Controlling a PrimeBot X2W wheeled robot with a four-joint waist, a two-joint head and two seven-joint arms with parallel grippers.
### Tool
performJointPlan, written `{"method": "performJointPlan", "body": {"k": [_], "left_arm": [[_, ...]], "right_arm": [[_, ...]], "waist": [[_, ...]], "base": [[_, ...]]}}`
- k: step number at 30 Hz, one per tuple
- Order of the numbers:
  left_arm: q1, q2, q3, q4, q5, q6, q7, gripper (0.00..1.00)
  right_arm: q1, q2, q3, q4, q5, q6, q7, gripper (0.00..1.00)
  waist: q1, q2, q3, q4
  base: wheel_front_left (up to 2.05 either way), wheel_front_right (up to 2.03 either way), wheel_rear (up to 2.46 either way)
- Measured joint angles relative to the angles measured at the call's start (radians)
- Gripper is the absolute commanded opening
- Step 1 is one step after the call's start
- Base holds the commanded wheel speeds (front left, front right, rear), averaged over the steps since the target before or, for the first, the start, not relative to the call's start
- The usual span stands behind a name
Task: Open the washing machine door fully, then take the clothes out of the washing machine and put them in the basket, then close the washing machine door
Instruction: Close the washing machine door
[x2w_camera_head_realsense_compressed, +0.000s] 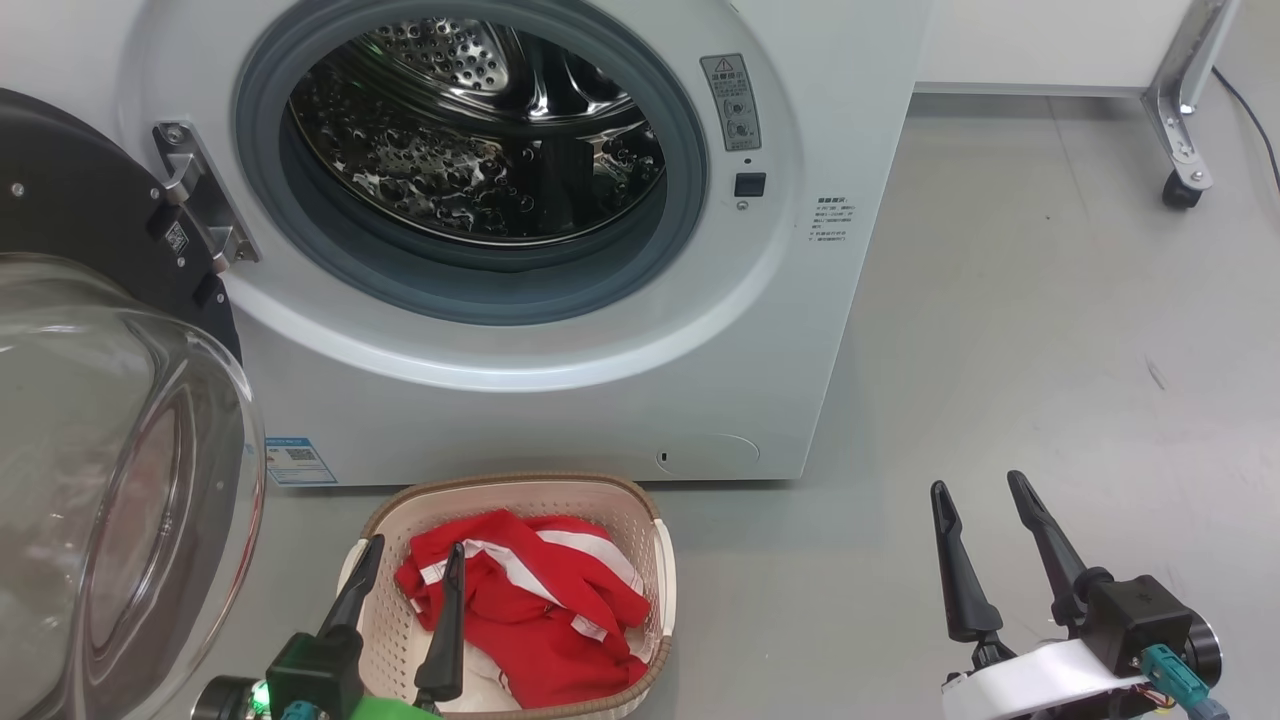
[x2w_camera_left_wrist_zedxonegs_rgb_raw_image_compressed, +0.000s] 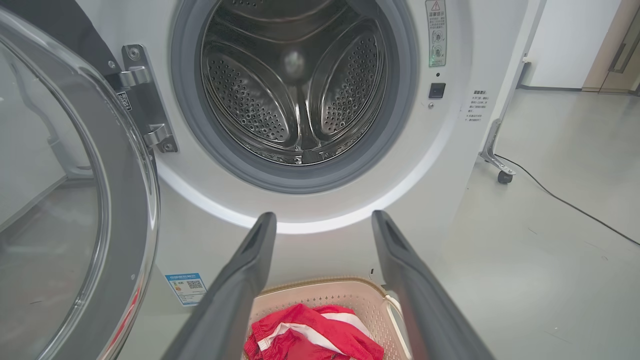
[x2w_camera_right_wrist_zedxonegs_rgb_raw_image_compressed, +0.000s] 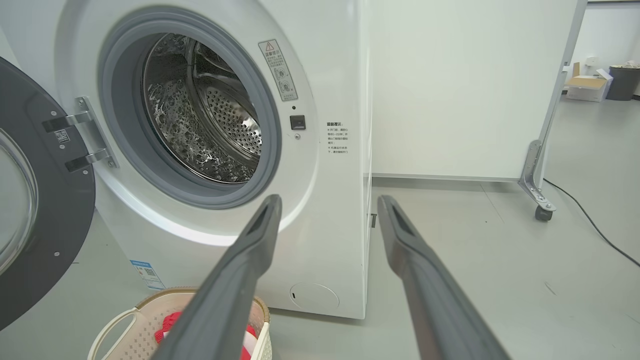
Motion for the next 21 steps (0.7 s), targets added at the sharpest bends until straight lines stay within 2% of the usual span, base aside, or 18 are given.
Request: {"method": "performJointPlan", "body": {"k": [21], "left_arm": [[0.004, 0.002, -0.004, -0.04, 0.009, 0.009, 0.016, 1.0]], "right_arm": [[0.003, 0.0, 0.005, -0.007, 0.005, -0.008, 0.0, 1.0]], "waist": [[0.0, 0.0, 0.0, 0.001]], "base": [[-0.91, 0.91, 0.0]]}}
